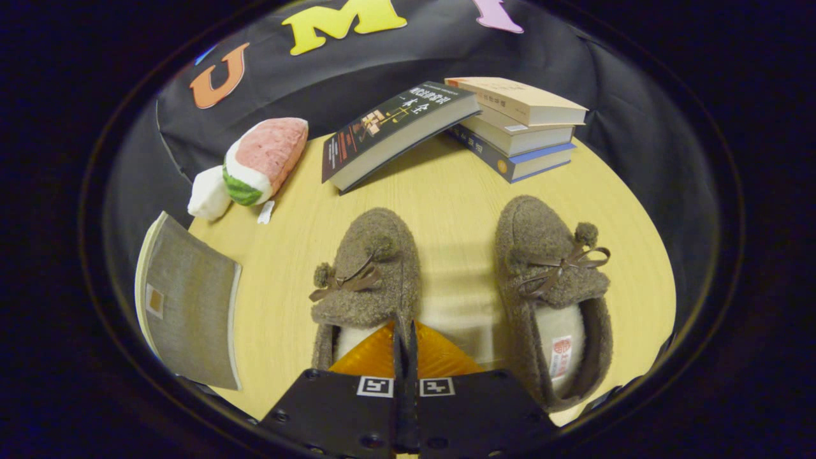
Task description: Open the storage box then place both shoes into the box .Put the left shoe in first, then the right shoe, with the right side of both shoes facing outward in a uniform manner.
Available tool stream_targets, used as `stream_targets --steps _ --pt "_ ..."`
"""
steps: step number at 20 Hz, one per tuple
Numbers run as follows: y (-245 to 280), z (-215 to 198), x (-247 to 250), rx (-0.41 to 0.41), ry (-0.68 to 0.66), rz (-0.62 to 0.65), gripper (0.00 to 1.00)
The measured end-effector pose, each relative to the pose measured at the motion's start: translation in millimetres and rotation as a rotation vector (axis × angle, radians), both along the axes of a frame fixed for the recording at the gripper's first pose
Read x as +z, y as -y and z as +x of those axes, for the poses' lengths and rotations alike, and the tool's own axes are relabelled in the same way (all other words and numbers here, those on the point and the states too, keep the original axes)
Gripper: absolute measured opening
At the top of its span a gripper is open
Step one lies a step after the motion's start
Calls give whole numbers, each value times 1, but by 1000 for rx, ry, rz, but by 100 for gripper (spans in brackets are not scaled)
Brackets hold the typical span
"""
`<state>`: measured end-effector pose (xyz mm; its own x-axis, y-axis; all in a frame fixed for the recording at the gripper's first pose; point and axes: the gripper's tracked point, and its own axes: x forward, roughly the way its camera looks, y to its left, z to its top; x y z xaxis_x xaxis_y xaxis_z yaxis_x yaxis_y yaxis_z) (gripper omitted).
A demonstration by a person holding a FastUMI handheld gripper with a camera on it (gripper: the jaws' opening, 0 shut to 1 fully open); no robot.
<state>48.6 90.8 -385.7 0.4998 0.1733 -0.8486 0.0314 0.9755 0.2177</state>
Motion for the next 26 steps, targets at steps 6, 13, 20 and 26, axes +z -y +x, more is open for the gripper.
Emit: stream_targets --steps 6,13,20,26 --pt "-15 -13 40 -106 -5 118 0" --pt "-68 -26 137 -142 75 244 0" --pt "-169 -32 241 -100 193 377 0" --pt "-278 -45 251 -75 197 451 0"
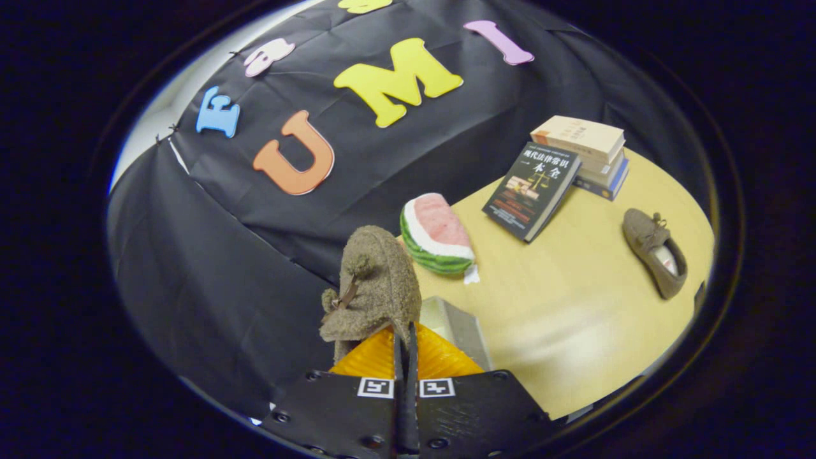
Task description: Open the storage box then place both shoes into the box .Put the left shoe in first, then the right shoe, with the right side of both shoes facing outward in a uniform manner.
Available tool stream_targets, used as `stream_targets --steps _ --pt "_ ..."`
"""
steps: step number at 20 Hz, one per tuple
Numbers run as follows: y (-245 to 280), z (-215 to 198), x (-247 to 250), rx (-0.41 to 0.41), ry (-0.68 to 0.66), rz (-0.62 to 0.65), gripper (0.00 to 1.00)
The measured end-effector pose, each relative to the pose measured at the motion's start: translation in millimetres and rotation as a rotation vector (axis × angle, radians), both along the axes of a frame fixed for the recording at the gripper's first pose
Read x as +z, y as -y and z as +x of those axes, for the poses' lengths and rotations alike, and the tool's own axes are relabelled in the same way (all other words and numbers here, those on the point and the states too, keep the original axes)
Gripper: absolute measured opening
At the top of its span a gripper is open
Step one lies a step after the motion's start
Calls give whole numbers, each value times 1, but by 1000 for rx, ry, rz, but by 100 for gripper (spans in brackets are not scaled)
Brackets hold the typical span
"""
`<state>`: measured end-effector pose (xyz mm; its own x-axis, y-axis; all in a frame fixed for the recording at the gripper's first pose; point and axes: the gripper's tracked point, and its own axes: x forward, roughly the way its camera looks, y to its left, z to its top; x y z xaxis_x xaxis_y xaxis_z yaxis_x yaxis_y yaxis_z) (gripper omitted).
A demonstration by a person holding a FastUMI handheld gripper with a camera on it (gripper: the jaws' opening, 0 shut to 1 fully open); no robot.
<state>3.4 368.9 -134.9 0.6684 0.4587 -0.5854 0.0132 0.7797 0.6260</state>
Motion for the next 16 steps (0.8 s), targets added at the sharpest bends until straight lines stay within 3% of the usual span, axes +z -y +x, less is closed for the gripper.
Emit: stream_targets --steps 5,10,16 --pt "-65 -21 -47 28 -51 -22 0" --pt "-83 -32 -109 17 -142 -100 0" --pt "-105 -29 -145 31 -192 -151 0"
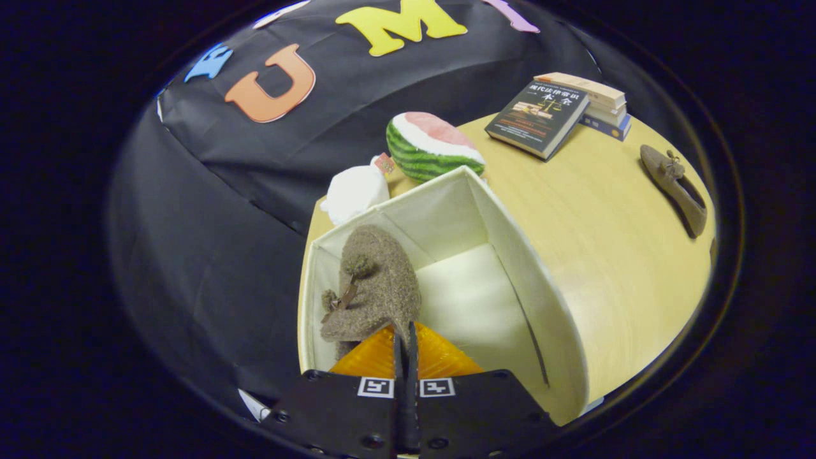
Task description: Open the storage box then place both shoes into the box .Put the left shoe in first, then the right shoe, with the right side of both shoes facing outward in a uniform manner.
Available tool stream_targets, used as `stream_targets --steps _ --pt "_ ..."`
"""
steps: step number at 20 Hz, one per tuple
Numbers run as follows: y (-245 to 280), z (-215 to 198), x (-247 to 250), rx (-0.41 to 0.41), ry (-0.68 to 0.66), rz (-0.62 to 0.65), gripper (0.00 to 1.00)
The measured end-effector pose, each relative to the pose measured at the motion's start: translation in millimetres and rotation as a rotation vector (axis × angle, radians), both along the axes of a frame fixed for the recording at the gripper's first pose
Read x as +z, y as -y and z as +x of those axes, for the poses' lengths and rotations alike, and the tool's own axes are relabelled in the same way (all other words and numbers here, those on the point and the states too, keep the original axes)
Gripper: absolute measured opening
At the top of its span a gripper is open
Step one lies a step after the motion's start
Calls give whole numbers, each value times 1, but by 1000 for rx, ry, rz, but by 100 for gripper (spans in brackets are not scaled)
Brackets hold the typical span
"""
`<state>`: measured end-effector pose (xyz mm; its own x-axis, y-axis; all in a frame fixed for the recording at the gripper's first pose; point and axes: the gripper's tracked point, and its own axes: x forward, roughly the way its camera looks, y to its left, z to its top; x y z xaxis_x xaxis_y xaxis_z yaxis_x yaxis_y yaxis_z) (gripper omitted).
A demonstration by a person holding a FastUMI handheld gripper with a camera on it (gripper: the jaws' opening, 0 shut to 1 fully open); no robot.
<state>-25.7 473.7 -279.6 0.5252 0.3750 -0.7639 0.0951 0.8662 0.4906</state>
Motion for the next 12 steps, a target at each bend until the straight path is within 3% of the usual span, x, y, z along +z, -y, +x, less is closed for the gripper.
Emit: stream_targets --steps 5,11,12 --pt "-11 -2 -16 45 -33 -10 3" --pt "-10 -1 -25 114 -37 -11 25" --pt "-9 -1 -15 127 -17 -11 34"
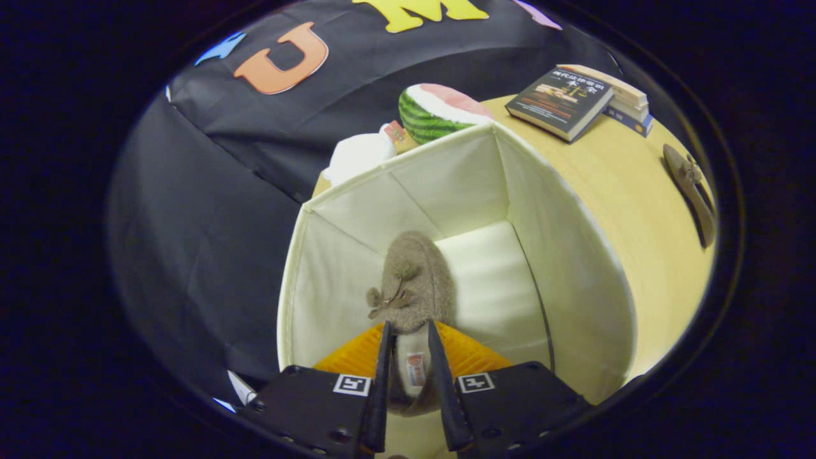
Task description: Open the storage box then place both shoes into the box .Put the left shoe in first, then the right shoe, with the right side of both shoes facing outward in a uniform manner.
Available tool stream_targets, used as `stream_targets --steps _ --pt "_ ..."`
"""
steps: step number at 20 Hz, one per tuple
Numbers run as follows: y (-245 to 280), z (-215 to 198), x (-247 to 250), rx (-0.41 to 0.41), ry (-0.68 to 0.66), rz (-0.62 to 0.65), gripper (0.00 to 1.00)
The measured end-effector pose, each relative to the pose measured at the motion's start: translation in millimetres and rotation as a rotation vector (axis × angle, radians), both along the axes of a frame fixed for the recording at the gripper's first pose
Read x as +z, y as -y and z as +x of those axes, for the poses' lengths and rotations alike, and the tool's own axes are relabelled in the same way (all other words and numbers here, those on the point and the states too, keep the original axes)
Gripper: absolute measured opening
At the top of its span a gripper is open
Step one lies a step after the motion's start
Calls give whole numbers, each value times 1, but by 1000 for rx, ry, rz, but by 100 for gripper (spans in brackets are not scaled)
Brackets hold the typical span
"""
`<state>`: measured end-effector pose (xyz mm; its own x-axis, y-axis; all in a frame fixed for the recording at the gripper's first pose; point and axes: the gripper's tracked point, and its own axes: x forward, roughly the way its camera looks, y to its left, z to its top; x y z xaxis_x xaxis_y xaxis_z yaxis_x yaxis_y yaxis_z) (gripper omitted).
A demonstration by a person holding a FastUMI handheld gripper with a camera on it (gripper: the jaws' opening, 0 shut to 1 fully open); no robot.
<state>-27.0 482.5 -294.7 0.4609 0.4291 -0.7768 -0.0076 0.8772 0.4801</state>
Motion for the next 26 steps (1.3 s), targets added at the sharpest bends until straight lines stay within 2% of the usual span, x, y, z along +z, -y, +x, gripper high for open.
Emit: stream_targets --steps 6,8,12,17,20,26 --pt "36 5 70 88 212 -52 86" --pt "58 3 97 121 301 -81 95" --pt "129 4 146 126 455 -109 96" --pt "250 9 183 58 580 -156 96" --pt "327 12 188 15 648 -221 96" --pt "457 11 162 -46 637 -313 96"
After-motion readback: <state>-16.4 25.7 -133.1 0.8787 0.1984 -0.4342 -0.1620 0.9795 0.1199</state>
